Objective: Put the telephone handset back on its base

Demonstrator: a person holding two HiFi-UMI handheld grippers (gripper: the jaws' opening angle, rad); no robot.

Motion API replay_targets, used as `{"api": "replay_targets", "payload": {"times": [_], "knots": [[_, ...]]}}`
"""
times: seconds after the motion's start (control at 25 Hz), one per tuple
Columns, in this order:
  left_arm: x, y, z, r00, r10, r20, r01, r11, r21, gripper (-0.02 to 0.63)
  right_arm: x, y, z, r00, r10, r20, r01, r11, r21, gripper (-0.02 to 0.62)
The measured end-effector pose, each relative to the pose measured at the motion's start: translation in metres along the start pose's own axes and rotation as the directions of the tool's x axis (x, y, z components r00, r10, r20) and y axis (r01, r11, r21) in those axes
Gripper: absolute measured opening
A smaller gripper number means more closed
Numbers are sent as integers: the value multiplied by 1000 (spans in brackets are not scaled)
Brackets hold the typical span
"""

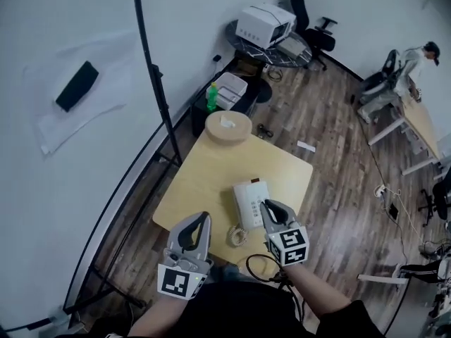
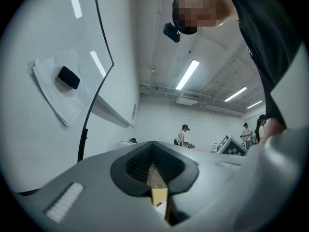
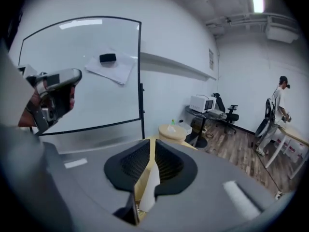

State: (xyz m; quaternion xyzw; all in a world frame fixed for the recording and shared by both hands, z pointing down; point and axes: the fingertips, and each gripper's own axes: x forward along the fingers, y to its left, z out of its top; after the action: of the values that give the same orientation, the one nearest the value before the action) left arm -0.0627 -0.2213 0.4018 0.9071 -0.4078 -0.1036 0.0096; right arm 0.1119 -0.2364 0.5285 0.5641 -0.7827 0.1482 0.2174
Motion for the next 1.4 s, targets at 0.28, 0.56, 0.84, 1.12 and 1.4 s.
{"api": "replay_targets", "payload": {"times": [0.28, 0.56, 0.84, 1.12, 1.4], "knots": [[11, -28, 17, 998, -59, 4, 59, 998, 18, 0, -64, 1, 39, 982, -39, 184, 39, 999, 3, 17], [15, -42, 22, 996, -92, -12, 92, 994, 55, 0, -87, 3, 55, 945, -51, 324, 34, 998, 58, 9], [21, -47, 29, 995, -103, -8, 103, 991, 81, 0, -102, -4, 72, 914, -106, 392, 82, 994, 77, 8], [23, -49, 32, 994, -106, 0, 106, 990, 89, 0, -102, -4, 76, 904, -93, 418, 72, 995, 66, 8], [22, -55, 36, 995, -99, 3, 98, 991, 88, 0, -106, 0, 72, 907, -58, 416, 45, 998, 39, 8]]}}
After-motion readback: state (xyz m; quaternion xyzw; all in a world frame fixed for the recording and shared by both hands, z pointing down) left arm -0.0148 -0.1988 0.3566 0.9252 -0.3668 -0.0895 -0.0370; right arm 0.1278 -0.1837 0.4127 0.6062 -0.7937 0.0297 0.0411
